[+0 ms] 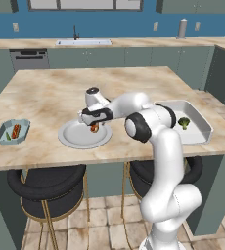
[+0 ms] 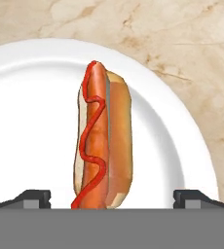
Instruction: Place one cooked food and one vegetable from the large plate to each tupperware container.
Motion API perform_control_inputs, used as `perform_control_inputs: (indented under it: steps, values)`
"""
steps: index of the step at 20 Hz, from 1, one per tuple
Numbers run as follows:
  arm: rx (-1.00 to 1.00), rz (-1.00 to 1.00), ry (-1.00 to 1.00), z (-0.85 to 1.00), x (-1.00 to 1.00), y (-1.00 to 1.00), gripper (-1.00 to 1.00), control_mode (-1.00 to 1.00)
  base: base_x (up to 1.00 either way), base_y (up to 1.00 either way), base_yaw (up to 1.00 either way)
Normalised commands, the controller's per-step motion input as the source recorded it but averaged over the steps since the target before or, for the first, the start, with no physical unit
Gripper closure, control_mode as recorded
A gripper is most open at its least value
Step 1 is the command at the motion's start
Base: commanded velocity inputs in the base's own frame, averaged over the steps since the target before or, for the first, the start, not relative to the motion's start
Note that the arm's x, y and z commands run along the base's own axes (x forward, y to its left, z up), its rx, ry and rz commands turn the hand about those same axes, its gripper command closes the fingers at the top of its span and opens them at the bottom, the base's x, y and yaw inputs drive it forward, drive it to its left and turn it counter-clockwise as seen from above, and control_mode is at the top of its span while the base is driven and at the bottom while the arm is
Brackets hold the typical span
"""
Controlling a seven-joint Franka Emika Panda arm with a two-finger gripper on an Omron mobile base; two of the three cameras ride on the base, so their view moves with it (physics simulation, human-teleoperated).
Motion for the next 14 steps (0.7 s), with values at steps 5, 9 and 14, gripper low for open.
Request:
perform_control_inputs:
  steps: [5,9,14]
  values:
    - [0.0,0.0,0.0,-0.19,0.03,0.0,-1.0,-1.0,0.0,0.0,0.0]
    - [0.0,0.0,0.01,-0.24,0.1,0.0,-1.0,-1.0,0.0,0.0,0.0]
    - [0.0,0.0,0.01,-0.26,0.14,0.0,-1.0,-1.0,0.0,0.0,0.0]
